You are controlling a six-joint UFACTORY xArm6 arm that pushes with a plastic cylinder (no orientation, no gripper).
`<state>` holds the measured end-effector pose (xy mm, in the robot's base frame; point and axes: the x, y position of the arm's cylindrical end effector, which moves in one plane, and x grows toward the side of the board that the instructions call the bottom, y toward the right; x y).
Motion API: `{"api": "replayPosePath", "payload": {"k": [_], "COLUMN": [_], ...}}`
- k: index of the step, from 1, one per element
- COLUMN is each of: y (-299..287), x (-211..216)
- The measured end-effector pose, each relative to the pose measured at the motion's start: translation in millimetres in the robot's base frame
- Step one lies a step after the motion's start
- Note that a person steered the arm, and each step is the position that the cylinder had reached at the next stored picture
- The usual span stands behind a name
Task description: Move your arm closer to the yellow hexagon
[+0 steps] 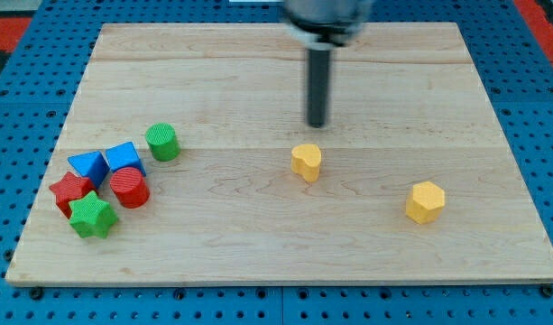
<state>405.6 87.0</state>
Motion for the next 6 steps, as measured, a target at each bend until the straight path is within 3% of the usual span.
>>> {"api": "replayPosePath", "payload": {"k": [1, 2, 3, 4, 5, 6], "y": [7.4, -86.0, -215.2, -169.8, -50.3, 83.7], "x": [67.2, 73.5, 73.5, 71.8, 52.4, 67.7]}}
